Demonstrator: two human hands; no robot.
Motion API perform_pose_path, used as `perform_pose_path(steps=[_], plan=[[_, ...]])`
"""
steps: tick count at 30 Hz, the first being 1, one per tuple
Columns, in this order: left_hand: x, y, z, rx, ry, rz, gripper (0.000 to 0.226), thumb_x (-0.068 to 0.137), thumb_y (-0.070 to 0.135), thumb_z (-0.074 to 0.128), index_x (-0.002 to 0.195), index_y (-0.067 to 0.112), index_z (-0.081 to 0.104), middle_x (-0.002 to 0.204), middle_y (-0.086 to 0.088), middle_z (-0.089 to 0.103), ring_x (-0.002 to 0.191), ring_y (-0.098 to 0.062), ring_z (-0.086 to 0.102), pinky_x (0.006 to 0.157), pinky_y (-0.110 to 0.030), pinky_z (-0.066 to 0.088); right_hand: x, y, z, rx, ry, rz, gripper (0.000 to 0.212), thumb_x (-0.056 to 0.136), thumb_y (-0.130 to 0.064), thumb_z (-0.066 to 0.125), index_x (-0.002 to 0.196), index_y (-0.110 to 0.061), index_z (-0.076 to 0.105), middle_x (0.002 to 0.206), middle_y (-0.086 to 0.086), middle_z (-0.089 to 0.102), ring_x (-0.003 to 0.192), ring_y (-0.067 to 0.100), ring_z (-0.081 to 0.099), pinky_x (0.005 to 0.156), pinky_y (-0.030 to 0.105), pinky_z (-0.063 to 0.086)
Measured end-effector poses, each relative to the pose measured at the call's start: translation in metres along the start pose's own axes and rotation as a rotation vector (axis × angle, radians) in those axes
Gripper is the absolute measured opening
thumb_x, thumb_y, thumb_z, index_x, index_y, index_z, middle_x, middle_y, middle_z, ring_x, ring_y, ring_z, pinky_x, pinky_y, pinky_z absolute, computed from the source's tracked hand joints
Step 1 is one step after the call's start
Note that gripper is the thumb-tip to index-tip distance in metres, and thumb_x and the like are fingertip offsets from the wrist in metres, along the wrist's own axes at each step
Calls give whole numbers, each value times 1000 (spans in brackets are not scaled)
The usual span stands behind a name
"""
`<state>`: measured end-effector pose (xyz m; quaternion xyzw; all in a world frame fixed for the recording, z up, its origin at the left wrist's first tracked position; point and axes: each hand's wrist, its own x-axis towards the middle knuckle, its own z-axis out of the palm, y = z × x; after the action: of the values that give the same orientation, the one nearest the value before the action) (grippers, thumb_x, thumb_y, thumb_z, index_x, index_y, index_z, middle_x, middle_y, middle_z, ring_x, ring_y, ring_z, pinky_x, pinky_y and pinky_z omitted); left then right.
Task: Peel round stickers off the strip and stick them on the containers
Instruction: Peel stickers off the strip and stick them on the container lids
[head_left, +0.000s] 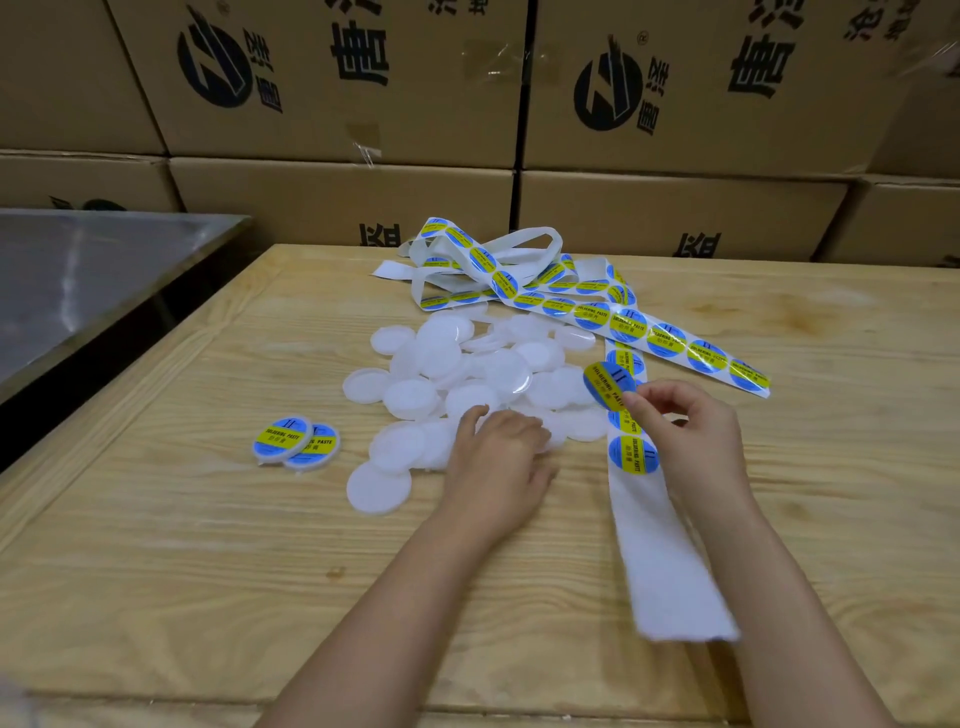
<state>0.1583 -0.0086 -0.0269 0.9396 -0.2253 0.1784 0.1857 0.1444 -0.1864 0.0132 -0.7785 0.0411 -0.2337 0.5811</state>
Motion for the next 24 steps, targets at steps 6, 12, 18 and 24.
perform_pose_path(steps=[6, 12, 18, 24], plan=[[1, 3, -6, -322, 282, -106, 18, 90, 25, 58, 89, 11, 71, 83, 0, 72, 80, -21, 62, 89, -26, 38, -2, -1, 5, 43, -4, 14, 12, 83, -13, 69, 77, -21, 63, 83, 0, 64, 77, 9, 57, 70, 19, 44], [9, -4, -23, -1042, 310, -557, 9, 90, 14, 59, 85, 17, 66, 78, 1, 69, 74, -14, 66, 72, -28, 54, -10, -8, 25, 204, -169, 60, 33, 87, -8, 64, 105, -32, 53, 88, -4, 68, 73, 2, 59, 67, 13, 44], [7, -5, -29, -1283, 147, -581, 12, 90, 17, 59, 83, 14, 69, 66, 2, 69, 48, -16, 61, 46, -23, 52, -20, -10, 37, 320, -333, 170, 42, 86, -1, 62, 122, -16, 49, 63, -8, 64, 52, 6, 56, 52, 16, 45], [7, -6, -31, -1312, 148, -578, 13, 90, 16, 60, 85, 10, 70, 74, -4, 68, 54, -16, 60, 45, -23, 49, -21, -14, 35, 465, -356, 239, 43, 86, 6, 58, 123, -12, 47, 62, 1, 61, 50, 17, 58, 49, 25, 49]])
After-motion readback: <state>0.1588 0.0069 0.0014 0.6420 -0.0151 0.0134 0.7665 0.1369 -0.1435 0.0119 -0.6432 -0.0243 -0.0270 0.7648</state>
